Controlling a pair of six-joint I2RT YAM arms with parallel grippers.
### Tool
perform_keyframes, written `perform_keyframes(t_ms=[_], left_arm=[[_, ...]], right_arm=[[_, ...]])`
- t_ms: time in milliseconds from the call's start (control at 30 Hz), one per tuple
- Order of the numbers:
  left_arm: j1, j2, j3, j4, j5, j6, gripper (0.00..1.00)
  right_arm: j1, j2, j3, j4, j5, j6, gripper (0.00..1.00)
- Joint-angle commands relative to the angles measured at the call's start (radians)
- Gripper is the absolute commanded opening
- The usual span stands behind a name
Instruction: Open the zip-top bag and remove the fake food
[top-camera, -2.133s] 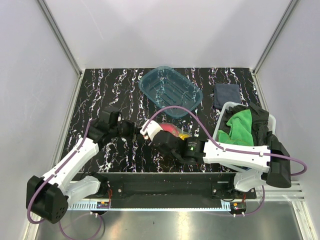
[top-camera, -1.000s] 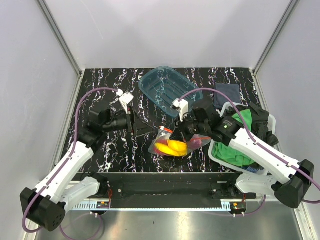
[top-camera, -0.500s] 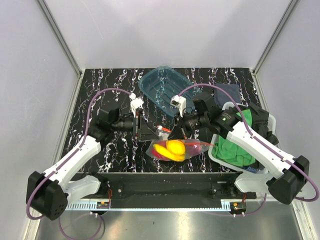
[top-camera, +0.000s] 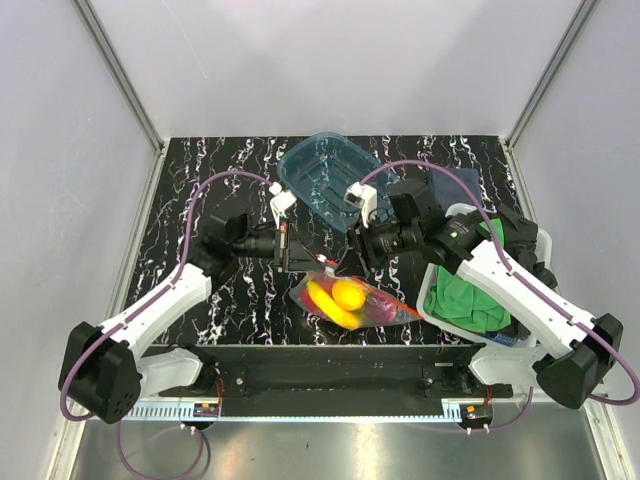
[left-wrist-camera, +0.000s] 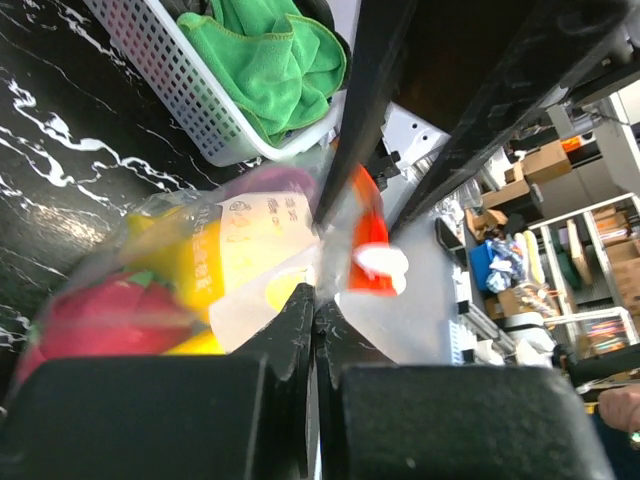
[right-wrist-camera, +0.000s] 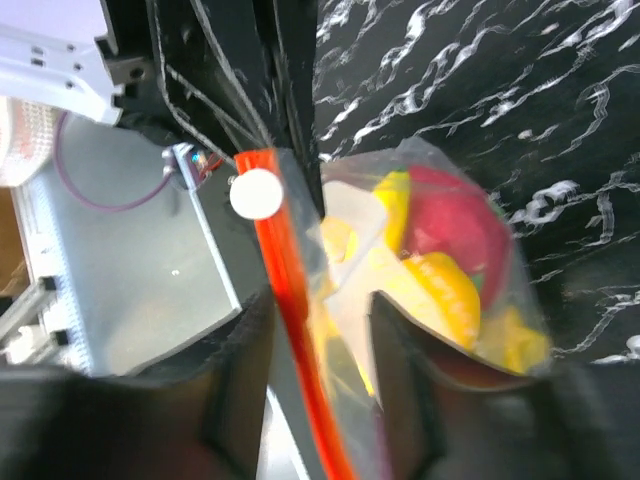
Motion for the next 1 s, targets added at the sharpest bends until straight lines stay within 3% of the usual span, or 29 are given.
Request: perform_keyframes(t_ms=[0,100,333,533,700,767,867,933,967], left_arm=[[-0.004,-0.026,0.046,0.035,-0.001,-0.068,0.00],[-0.007,-0.032,0.051,0.003,-0.023,-0.120,0.00],[-0.013,-0.010,0.104,-0.004,-0.092,-0.268,0.00],[-0.021,0.002,0.123,-0.009,-0.082,-0.299,0.00],[-0.019,0.007,0.132,-0.055,-0.036,-0.270,0.00],[-0.019,0.001,0.135,-0.058,-0.024,-0.263,0.00],[-0.019,-0.009,0.138,-0.057,-0.009,-0.253,0.00],[-0.021,-0.010,0.135,-0.061,0.008,-0.245,0.00],[-0.021,-0.012,0.135,-0.064,0.013,-0.230,0.00]], right_arm=[[-0.006,-0.016,0.095,-0.048,0.121,-0.011,0.59],[-0.001,-0.010,0.134,-0.091,0.145,-0.028,0.69],[0.118,-0.004,0.139,-0.100,0.202,-0.052,0.78],[0.148,0.010,0.128,-0.069,0.367,-0.057,0.71],[0.146,-0.024,0.120,-0.040,0.438,-0.101,0.47],[0.145,-0.018,0.119,-0.040,0.428,-0.111,0.42],[0.146,-0.001,0.119,-0.038,0.388,-0.115,0.23],[0.145,0.005,0.128,-0.035,0.382,-0.114,0.03],[0.145,0.007,0.131,-0.035,0.374,-0.111,0.00]])
